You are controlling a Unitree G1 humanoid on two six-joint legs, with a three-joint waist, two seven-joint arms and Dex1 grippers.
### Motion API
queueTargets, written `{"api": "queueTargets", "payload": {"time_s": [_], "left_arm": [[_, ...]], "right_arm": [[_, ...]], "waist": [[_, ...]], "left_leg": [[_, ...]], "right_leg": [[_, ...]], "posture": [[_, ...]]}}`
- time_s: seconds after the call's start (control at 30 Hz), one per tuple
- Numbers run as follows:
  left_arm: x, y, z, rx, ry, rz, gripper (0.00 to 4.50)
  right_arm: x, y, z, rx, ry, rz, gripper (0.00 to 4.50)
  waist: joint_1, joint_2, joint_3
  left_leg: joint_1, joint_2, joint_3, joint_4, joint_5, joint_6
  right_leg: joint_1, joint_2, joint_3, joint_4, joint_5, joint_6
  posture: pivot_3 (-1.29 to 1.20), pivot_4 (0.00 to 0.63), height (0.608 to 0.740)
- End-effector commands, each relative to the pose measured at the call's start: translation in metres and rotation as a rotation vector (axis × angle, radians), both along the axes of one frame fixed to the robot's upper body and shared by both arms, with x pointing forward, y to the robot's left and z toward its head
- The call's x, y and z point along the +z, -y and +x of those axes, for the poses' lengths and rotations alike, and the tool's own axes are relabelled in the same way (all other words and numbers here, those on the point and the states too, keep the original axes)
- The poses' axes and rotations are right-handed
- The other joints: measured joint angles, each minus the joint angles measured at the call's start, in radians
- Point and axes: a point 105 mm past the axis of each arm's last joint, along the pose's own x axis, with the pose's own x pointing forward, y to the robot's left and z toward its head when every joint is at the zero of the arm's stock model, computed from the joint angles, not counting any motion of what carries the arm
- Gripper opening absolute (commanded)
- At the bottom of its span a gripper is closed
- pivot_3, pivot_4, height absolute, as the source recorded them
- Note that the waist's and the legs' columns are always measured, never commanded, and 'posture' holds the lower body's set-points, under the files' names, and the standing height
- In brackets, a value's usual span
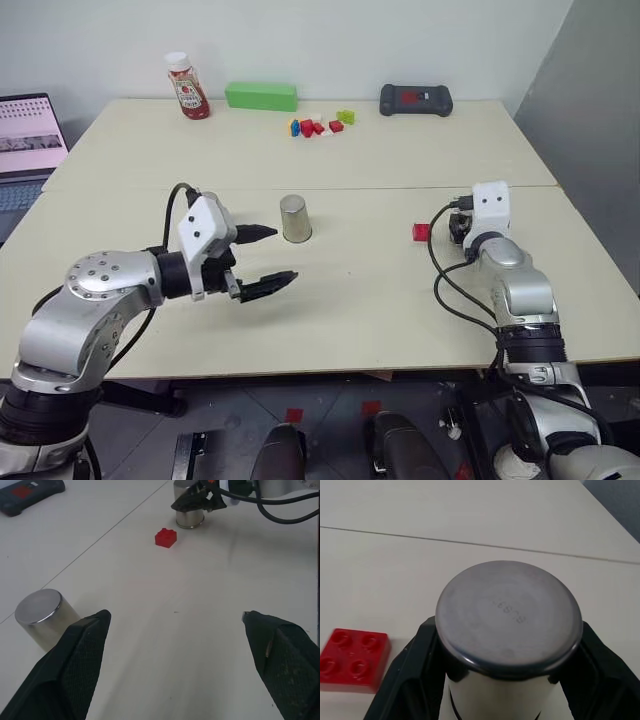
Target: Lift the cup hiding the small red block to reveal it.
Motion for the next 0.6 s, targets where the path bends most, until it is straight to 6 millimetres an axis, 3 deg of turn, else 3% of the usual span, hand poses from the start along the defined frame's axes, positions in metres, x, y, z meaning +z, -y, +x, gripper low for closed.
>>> {"api": "queueTargets", "payload": {"time_s": [0.03, 0.1, 0.17, 0.33, 0.6], "left_arm": [[0.01, 0.005, -0.003, -0.03, 0.05, 0.003, 4.5], [0.01, 0.005, -0.003, -0.032, 0.05, 0.004, 4.5], [0.01, 0.005, -0.003, -0.035, 0.05, 0.005, 4.5], [0.01, 0.006, -0.003, -0.04, 0.049, 0.003, 4.5], [0.01, 0.005, -0.004, -0.04, 0.05, 0.0, 4.5]], "right_arm": [[0.01, 0.013, 0.001, -0.071, 0.037, 0.057, 2.63], [0.01, 0.017, 0.0, -0.095, 0.042, 0.085, 2.63], [0.013, 0.017, -0.001, -0.098, 0.057, 0.106, 3.34], [0.03, 0.013, -0.005, -0.096, 0.118, 0.13, 4.44], [0.083, 0.003, -0.026, -0.058, 0.338, 0.059, 4.44]], "waist": [[0.0, 0.0, 0.0], [0.0, 0.0, 0.0], [0.0, 0.0, 0.0], [-0.002, 0.0, 0.0], [-0.002, 0.0, 0.0]], "left_leg": [[0.0, 0.0, 0.0, 0.0, 0.0, 0.0], [0.0, 0.0, 0.0, 0.0, 0.0, 0.0], [0.0, 0.0, 0.0, 0.0, 0.0, 0.0], [0.0, 0.0, 0.0, 0.0, 0.0, 0.0], [0.0, 0.0, 0.0, 0.0, 0.0, 0.0]], "right_leg": [[0.0, 0.0, 0.0, 0.0, 0.0, 0.0], [0.0, 0.0, 0.0, 0.0, 0.0, 0.0], [0.0, 0.0, 0.0, 0.0, 0.0, 0.001], [0.0, 0.0, 0.0, 0.0, 0.0, 0.001], [0.0, 0.0, 0.0, 0.0, -0.001, 0.001]], "posture": [[0.0, 0.15, 0.74], [0.0, 0.15, 0.74], [0.0, 0.15, 0.74], [0.0, 0.15, 0.74], [0.0, 0.15, 0.74]]}}
